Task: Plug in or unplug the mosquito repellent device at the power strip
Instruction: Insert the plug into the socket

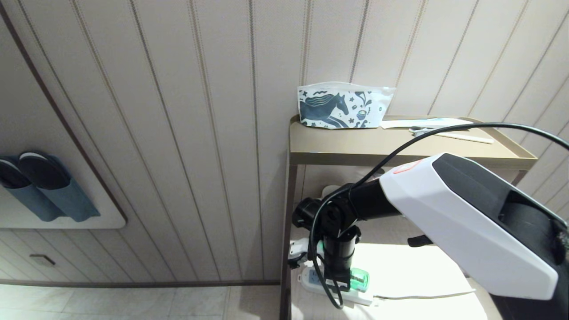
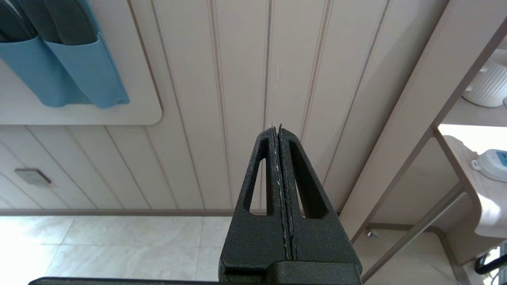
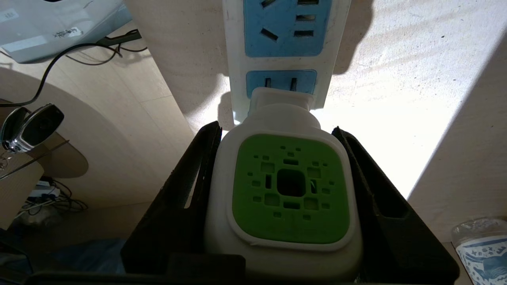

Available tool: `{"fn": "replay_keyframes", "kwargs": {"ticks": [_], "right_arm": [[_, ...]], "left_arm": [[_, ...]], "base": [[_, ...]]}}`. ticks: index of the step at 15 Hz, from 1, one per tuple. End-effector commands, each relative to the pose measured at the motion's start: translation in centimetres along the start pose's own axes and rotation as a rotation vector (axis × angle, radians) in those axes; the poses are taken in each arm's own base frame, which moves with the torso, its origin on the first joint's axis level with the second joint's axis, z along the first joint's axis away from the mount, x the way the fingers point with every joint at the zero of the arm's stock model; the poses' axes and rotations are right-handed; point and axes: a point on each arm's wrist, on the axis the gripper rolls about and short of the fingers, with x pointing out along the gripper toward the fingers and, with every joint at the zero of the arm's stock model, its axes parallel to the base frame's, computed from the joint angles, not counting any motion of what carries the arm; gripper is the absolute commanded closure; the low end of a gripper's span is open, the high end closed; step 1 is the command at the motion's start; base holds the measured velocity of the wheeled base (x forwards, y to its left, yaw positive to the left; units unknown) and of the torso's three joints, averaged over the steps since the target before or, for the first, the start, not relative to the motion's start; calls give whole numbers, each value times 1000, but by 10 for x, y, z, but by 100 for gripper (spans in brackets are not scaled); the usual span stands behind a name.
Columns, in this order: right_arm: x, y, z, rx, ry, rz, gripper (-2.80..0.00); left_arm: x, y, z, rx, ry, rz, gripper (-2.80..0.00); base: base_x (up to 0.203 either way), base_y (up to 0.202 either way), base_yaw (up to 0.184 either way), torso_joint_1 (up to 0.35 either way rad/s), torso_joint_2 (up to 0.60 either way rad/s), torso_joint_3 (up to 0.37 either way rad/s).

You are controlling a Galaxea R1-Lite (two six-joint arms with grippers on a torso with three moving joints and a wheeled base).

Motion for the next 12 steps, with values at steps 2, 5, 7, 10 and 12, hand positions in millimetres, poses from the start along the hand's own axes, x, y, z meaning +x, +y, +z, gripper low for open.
{"fn": "replay_keyframes", "kwargs": {"ticks": [2, 5, 7, 10, 12], "right_arm": [[3, -2, 4, -5, -3, -2, 0], [3, -3, 10, -3, -14, -12, 0], [4, -3, 10, 13, -17, -14, 0], [9, -4, 10, 41, -50, -38, 0], [9, -4, 6, 54, -52, -42, 0]], "left_arm": [[0, 0, 0, 0, 2, 0, 0], [0, 0, 0, 0, 2, 0, 0], [0, 0, 0, 0, 2, -1, 0], [0, 0, 0, 0, 2, 0, 0], [0, 0, 0, 0, 2, 0, 0]], "base": [[0, 0, 0, 0, 0, 0], [0, 0, 0, 0, 0, 0], [0, 0, 0, 0, 0, 0], [0, 0, 0, 0, 0, 0], [0, 0, 0, 0, 0, 0]]}}
